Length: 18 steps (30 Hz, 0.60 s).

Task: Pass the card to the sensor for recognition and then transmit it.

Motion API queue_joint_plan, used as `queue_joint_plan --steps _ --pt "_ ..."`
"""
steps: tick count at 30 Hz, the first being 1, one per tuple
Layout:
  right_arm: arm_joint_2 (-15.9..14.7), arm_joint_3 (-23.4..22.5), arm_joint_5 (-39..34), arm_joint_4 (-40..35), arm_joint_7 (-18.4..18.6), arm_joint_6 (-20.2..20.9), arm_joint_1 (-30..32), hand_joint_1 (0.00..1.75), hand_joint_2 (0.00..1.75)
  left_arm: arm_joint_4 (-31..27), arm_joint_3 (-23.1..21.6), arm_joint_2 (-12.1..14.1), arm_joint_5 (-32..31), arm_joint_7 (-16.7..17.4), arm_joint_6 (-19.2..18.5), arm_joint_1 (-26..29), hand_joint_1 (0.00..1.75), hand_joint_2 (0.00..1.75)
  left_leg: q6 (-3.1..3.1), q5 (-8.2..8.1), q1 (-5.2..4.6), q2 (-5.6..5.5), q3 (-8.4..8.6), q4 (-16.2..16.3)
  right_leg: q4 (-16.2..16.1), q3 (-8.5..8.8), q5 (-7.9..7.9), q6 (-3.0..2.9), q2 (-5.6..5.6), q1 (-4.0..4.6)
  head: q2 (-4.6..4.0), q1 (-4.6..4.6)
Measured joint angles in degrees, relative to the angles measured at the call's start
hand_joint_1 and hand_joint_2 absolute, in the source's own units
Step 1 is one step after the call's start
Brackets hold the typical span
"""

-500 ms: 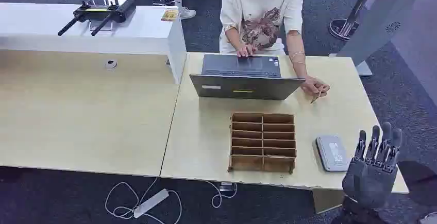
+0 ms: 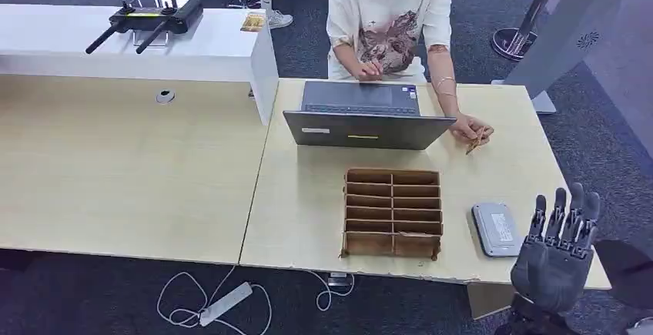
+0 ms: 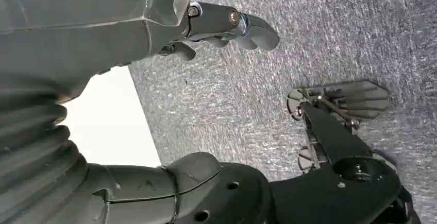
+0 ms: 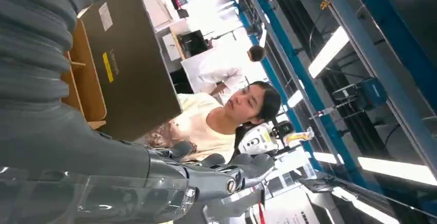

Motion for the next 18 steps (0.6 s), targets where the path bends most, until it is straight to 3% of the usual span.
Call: queue_joint_plan --steps 5,8,12,16,18 --pt "-0.1 -0.2 4.6 0.0 -1.6 -3.7 -0.1 0.0 1.75 0.0 0.2 0.3 -0.8 -0.2 -0.4 0.6 0.0 1.75 0.0 0.0 0.0 -0.01 -0.01 0.0 0.0 0.01 -0.01 0.01 -0.04 0.0 0.0 0.0" --pt "-1.4 -0.2 16.4 -0.1 -4.2 -11.0 -1.6 0.0 1.75 0.0 0.2 0.7 -1.2 0.0 -1.4 0.8 0.0 1.75 0.0 0.0 0.0 0.01 -0.01 0.0 0.0 0.01 0.01 0.01 -0.02 0.0 0.0 0.0" --pt "-3.3 -0.2 21.1 -0.2 -4.1 -15.1 -4.3 0.0 1.75 0.0 0.2 1.0 -1.3 0.0 -1.7 1.0 0.0 1.75 0.03 0.04 -0.02 -0.02 0.0 0.0 0.0 0.05 0.05 0.02 -0.07 -0.02 0.0 0.0" --pt "-5.0 0.2 30.5 -0.2 -4.1 -24.9 -6.5 0.0 1.75 0.0 0.2 1.2 -1.4 0.0 -1.7 1.1 0.0 1.75 0.05 0.06 -0.02 -0.03 0.01 0.0 0.0 0.04 0.06 0.02 -0.06 -0.02 0.0 0.0" --pt "-6.4 1.0 38.8 -0.3 -2.9 -33.7 -8.4 0.0 1.75 -0.2 0.2 1.2 -1.9 0.0 -1.7 1.0 0.0 1.75 0.05 0.06 -0.02 -0.03 0.01 0.0 0.0 0.04 0.06 0.02 -0.06 -0.02 0.0 0.0"
